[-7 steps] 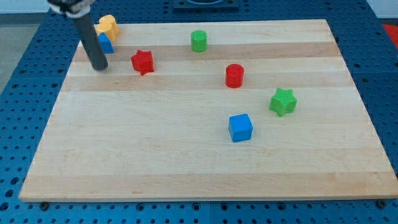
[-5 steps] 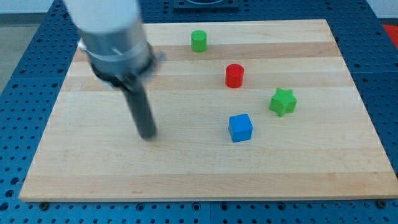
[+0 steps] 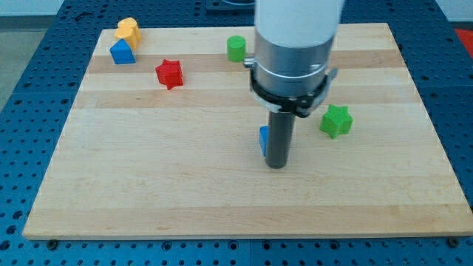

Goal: Move blue cube towards center left

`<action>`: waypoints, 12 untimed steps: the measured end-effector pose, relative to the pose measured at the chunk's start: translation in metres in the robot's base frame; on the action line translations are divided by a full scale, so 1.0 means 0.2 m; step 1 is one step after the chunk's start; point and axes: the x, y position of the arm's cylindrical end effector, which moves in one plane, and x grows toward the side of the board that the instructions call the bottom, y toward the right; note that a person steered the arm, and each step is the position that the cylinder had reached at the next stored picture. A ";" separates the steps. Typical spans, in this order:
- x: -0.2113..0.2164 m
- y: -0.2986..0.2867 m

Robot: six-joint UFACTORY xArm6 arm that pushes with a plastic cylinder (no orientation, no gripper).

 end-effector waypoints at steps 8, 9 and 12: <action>-0.43 -0.02; -0.54 -0.10; -0.45 -0.72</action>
